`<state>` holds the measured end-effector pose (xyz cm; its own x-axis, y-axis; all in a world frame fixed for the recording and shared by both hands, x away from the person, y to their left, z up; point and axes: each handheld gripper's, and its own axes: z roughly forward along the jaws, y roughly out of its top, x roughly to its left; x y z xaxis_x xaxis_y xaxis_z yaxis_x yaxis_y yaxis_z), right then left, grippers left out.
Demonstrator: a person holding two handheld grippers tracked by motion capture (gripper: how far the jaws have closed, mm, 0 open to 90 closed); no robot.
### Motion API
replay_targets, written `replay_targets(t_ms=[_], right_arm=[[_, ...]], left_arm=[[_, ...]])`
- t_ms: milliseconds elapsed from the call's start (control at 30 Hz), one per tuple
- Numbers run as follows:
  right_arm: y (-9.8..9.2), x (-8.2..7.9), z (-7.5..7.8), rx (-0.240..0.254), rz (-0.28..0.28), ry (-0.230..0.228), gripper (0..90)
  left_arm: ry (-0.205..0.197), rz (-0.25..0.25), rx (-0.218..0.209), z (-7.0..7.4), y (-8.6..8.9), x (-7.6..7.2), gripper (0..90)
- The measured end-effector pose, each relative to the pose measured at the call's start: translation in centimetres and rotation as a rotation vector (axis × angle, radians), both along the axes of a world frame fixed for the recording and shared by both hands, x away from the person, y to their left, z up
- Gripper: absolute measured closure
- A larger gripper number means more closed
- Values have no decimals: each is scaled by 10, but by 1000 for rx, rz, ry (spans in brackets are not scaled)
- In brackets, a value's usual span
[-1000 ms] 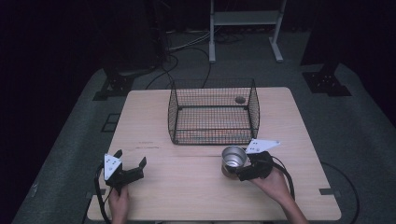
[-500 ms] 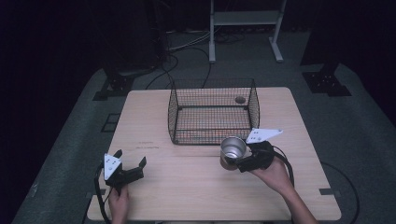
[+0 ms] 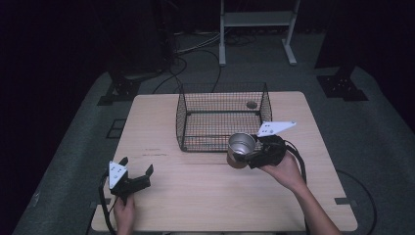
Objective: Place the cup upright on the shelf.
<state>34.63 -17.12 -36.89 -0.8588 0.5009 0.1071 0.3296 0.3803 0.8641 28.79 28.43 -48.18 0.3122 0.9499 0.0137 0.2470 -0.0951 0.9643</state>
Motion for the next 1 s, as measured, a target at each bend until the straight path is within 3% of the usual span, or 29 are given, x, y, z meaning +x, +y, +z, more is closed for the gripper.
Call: replay_targets(t_ms=[1000], right_arm=[[29,46,45,-42,18,-25,179]], left_arm=[[-1,-4,-7,0,1,0,0]])
